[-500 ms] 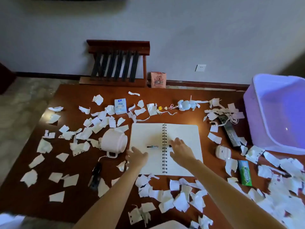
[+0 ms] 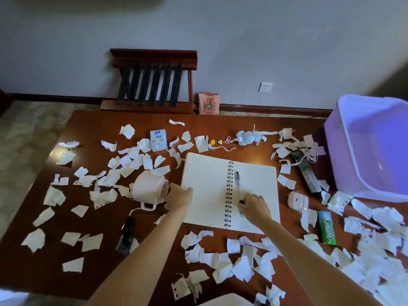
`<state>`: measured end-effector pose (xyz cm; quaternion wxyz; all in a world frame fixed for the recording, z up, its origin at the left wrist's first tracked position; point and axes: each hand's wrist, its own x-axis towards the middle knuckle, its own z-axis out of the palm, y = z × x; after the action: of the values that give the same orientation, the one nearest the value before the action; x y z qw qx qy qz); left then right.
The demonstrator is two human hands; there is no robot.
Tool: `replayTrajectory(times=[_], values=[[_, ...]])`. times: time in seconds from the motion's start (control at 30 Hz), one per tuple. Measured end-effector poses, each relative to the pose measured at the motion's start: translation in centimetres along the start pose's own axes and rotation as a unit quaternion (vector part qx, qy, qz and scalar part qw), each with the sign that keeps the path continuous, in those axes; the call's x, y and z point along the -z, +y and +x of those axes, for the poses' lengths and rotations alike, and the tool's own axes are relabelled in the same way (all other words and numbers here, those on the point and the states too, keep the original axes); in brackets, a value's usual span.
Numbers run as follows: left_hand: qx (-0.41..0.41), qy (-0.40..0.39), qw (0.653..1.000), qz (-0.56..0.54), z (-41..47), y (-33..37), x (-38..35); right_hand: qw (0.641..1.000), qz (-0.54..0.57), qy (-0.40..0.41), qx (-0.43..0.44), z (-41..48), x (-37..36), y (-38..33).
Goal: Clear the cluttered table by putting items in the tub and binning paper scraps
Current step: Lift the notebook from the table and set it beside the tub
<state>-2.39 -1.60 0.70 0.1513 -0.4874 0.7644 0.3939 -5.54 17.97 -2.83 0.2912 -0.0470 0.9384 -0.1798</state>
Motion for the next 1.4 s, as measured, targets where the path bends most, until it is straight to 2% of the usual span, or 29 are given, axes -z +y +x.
replayTrajectory(times=[0.1,0.23,0.37,0.47,0.6,0.73,0.87,1.0,1.13,1.27,1.33,1.4], values=[[-0.088,0.012,0.995,-0.038,-0.1,0.7,1.2,1.000,0.012,0.001,0.004,0.1,-0.2,-0.6],[-0.168,0.008,0.986,-0.009,-1.2,1.6,3.1,0.999,0.032,-0.008,0.015,-0.1,-0.5,-2.2],[-0.242,0.055,0.968,0.031,-2.3,1.8,4.4,0.998,0.044,-0.020,0.033,-0.3,-1.5,-4.1],[-0.281,0.038,0.958,0.046,-3.6,2.5,4.6,0.996,0.062,-0.034,0.046,-0.5,-1.7,-5.2],[-0.286,-0.056,0.956,0.025,-5.0,4.3,3.5,0.995,0.064,-0.036,0.060,-0.8,-1.1,-4.6],[-0.288,-0.122,0.948,0.064,-5.9,6.2,1.2,0.991,0.106,-0.043,0.065,-1.1,-0.7,-3.0],[-0.295,-0.139,0.939,0.107,-6.5,7.7,-2.2,0.976,0.215,-0.034,-0.004,-0.6,-0.4,-0.3],[-0.316,-0.135,0.918,0.199,-6.6,8.7,-6.3,0.907,0.402,-0.029,-0.124,-1.0,1.0,2.7],[-0.324,-0.114,0.899,0.273,-5.7,9.5,-9.2,0.871,0.465,-0.020,-0.160,-1.3,1.9,4.1],[-0.322,-0.122,0.881,0.325,-4.1,9.0,-10.6,0.865,0.469,-0.020,-0.174,-0.7,1.7,4.3],[-0.324,-0.120,0.879,0.328,-3.4,8.2,-10.5,0.879,0.446,-0.015,-0.169,-0.4,1.7,4.0],[-0.324,-0.092,0.893,0.298,-2.3,7.2,-9.7,0.902,0.403,0.017,-0.154,0.2,1.5,3.6]])
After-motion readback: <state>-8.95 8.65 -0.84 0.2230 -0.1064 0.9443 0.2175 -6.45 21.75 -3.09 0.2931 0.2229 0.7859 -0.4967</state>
